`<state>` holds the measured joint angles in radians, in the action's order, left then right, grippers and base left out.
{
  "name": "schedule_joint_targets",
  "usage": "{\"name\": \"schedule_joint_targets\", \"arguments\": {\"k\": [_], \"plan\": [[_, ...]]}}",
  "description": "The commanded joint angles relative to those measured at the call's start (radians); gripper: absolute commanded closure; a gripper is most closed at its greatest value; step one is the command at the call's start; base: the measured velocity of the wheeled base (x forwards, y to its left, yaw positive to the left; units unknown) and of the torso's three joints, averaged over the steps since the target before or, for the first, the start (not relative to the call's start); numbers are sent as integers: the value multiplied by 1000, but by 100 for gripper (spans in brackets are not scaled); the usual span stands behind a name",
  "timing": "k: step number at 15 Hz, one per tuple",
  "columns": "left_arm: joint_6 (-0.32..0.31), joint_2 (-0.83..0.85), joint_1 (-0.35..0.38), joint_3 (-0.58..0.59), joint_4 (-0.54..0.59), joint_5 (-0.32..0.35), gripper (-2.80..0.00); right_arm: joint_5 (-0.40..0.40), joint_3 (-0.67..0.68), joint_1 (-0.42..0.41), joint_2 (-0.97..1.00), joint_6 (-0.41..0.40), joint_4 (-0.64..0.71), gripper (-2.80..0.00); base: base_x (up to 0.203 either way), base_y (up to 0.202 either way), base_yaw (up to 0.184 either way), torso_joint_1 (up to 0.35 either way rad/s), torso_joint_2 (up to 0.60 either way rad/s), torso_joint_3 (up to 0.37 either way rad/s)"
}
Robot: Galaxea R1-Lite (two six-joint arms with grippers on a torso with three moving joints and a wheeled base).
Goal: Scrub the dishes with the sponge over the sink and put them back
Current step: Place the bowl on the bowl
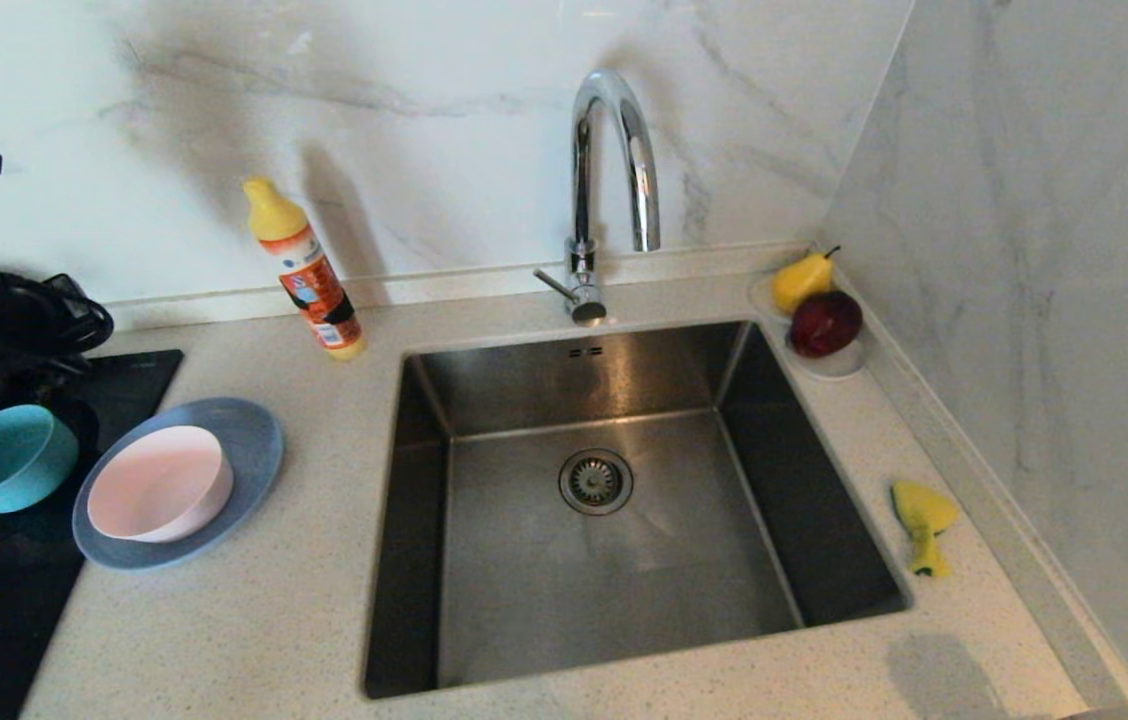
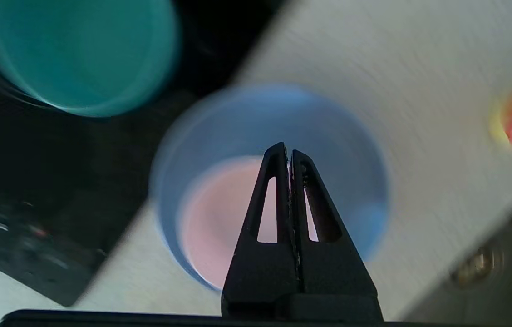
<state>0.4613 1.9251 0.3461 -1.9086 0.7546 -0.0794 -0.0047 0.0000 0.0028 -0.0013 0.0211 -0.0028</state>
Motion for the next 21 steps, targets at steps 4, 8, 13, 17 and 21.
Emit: {"name": "schedule_joint_targets", "arguments": {"k": [4,8,13,17,21], "plan": [[6,75,161,-4,-50,2,-280,0,0,0,0,0,0,0,0,0,0,0,0,0],[0,114,213,2,-72,86,-280,-1,0,0,0,0,0,0,0,0,0,0,0,0],[-2,200,222,-6,-83,89,-280,0,0,0,0,0,0,0,0,0,0,0,0,0],[-20,231,215,-6,-168,89,-280,0,0,0,0,0,0,0,0,0,0,0,0,0],[-21,233,188,-6,-167,92,-280,0,0,0,0,0,0,0,0,0,0,0,0,0]]}}
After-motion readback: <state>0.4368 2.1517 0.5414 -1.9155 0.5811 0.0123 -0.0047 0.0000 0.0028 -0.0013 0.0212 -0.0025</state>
